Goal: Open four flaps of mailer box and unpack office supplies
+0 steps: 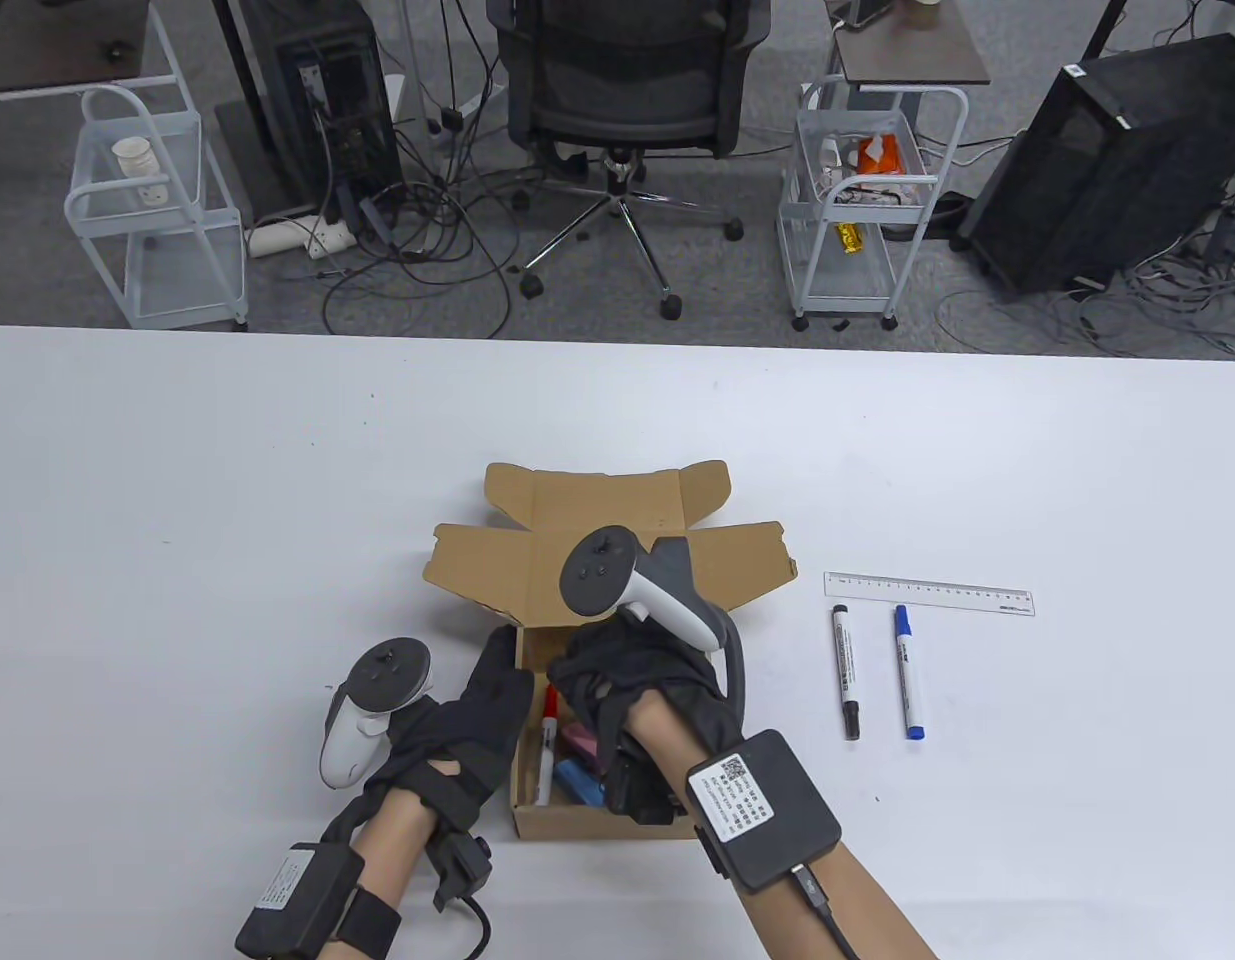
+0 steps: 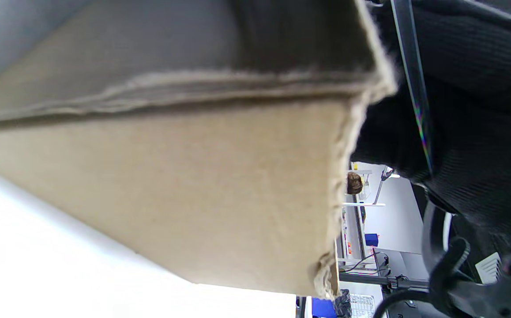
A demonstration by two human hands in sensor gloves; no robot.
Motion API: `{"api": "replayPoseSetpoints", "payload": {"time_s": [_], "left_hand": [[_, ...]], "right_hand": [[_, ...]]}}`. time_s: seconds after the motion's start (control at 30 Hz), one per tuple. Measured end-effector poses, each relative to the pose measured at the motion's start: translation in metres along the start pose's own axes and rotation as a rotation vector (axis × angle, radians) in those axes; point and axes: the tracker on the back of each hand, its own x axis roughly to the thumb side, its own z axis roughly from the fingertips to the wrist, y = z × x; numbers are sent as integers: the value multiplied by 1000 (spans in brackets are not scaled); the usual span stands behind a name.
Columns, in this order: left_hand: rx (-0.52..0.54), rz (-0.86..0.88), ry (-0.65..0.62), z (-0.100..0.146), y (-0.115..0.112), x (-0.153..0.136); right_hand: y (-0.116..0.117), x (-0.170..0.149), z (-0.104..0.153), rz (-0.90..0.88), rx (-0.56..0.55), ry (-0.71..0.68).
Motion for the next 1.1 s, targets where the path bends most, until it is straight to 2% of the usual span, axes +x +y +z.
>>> {"api": "replayPoseSetpoints", "payload": {"time_s": [0.17,0.43,0.57,0.87,1.1], "left_hand": [[-4,2,-2,0,0,0],[-3,4,-3,0,0,0],[-3,7,-5,0,0,0],[0,19,-8,1,0,-1],[2,21,-8,1,0,-1]], "right_hand": [[13,5,-18,116,33,54],[36,13,-47,152,125,91],[35,12,-53,155,113,113],[47,22,-74,435,32,216],[54,25,-76,529,-64,265]]}}
